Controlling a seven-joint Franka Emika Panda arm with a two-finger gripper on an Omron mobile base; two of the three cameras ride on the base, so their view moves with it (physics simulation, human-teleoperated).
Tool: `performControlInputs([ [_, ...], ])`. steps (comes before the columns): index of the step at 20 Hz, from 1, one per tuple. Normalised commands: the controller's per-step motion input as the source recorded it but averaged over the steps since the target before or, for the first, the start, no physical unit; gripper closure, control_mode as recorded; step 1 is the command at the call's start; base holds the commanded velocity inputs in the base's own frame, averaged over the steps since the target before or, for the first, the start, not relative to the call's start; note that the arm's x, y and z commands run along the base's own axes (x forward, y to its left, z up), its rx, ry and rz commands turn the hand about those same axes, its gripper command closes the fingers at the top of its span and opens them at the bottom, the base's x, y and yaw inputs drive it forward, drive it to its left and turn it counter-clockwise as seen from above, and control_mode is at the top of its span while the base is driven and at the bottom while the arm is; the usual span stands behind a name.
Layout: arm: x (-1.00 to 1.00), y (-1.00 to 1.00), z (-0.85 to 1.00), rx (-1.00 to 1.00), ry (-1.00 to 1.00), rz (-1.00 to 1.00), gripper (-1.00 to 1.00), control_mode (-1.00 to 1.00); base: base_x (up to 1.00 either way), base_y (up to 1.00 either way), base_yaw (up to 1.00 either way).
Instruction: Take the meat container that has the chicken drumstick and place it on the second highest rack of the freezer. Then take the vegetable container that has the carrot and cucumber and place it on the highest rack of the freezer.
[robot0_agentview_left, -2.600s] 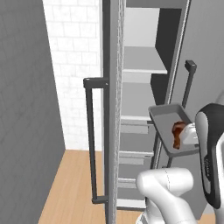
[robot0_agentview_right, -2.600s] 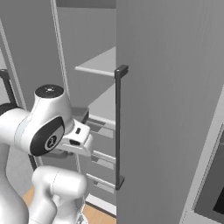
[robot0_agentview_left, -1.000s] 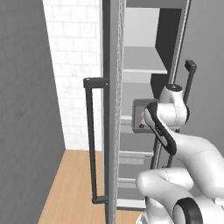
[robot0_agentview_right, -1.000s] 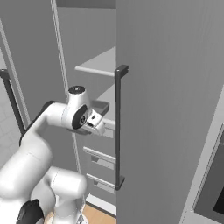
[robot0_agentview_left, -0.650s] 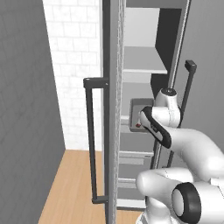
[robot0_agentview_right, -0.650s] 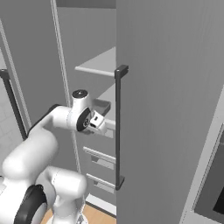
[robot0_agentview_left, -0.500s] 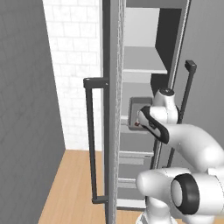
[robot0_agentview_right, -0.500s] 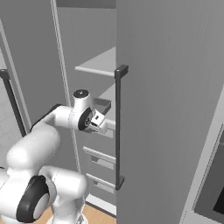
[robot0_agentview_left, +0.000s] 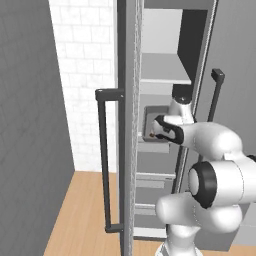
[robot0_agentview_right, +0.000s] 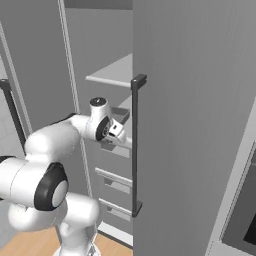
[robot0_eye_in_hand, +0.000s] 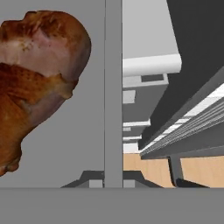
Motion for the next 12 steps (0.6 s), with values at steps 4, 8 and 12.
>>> performControlInputs([
  [4,0.57,-0.06,0.0,0.0,0.0,-0.02,1.0,-1.0,0.0,0.0,0.0],
  [8,0.49,-0.15,-0.05,0.0,0.0,-0.03,1.0,-1.0,0.0,0.0,0.0],
  [12,0.42,-0.08,-0.17,0.0,0.0,-0.03,1.0,-1.0,0.0,0.0,0.0],
])
